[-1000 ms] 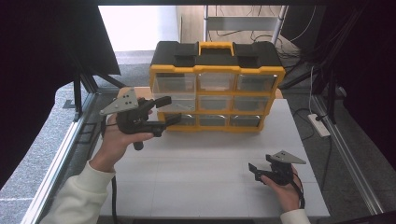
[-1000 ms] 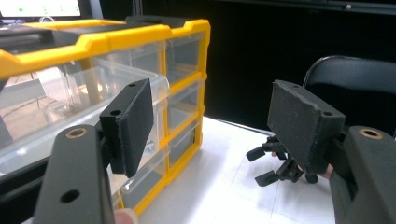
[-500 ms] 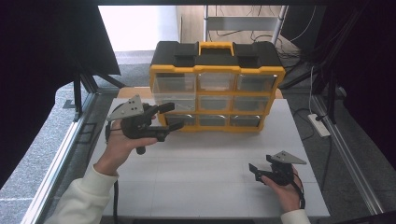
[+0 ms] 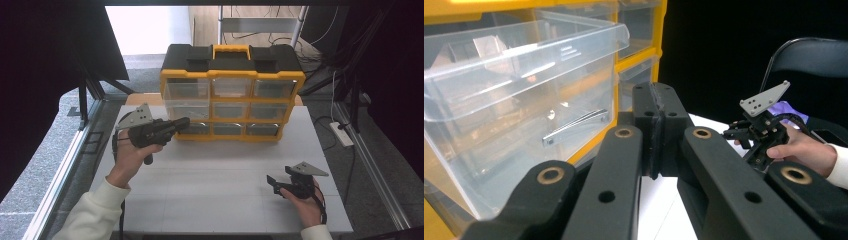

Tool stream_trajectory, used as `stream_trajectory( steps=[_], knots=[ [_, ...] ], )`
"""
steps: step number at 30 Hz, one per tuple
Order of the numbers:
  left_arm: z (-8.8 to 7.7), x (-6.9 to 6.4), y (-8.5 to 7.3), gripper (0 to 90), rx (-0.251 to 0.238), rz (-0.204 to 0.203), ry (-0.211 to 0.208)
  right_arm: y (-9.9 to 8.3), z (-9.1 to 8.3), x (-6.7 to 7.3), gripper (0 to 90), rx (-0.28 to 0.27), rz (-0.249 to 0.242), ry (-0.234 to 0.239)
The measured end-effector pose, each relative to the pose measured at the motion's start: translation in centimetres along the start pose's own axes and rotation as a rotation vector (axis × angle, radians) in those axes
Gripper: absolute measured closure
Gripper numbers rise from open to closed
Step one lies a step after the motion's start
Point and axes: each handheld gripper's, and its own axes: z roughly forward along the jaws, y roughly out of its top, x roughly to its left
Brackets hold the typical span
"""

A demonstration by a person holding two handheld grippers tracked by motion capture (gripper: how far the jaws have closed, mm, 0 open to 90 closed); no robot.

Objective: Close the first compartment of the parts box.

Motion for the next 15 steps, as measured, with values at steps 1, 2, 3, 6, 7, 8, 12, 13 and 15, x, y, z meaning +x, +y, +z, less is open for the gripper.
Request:
stream_trajectory(
  steps=[1, 2, 3, 6, 7, 8, 12, 13, 15],
  knots=[
    [0.07, 0.02, -0.03, 89.3, 0.006, 0.001, -0.002, 0.01, 0.0, -0.03, 17.2, -0.001, 0.001, -0.001],
    [0.14, 0.01, -0.05, 89.4, 0.009, 0.004, 0.002, 0.01, 0.03, -0.01, 17.2, -0.002, 0.007, 0.001],
    [0.24, 0.03, -0.07, 89.4, 0.012, 0.007, 0.002, 0.01, 0.06, -0.02, 17.1, -0.001, 0.004, -0.001],
    [0.44, 0.1, -0.11, 89.4, 0.013, 0.006, -0.005, 0.02, 0.07, 0.0, 17.2, 0.001, 0.003, -0.002],
    [0.48, 0.14, -0.14, 89.4, 0.012, 0.007, -0.005, 0.05, 0.05, 0.03, 17.2, -0.002, 0.005, -0.005],
    [0.5, 0.19, -0.16, 89.4, 0.012, 0.008, -0.005, 0.05, 0.04, 0.0, 17.2, -0.004, 0.004, -0.005],
    [0.59, 0.64, -0.27, 89.4, 0.009, 0.005, 0.013, -0.07, -0.19, -0.08, 17.1, -0.011, 0.004, -0.004],
    [0.64, 0.74, -0.33, 89.4, 0.009, 0.004, 0.02, -0.16, -0.26, -0.17, 17.0, -0.009, 0.01, -0.004],
    [0.75, 0.97, -0.53, 89.4, 0.01, -0.004, 0.036, -0.2, -0.27, -0.31, 17.0, -0.009, 0.014, -0.005]
  ],
)
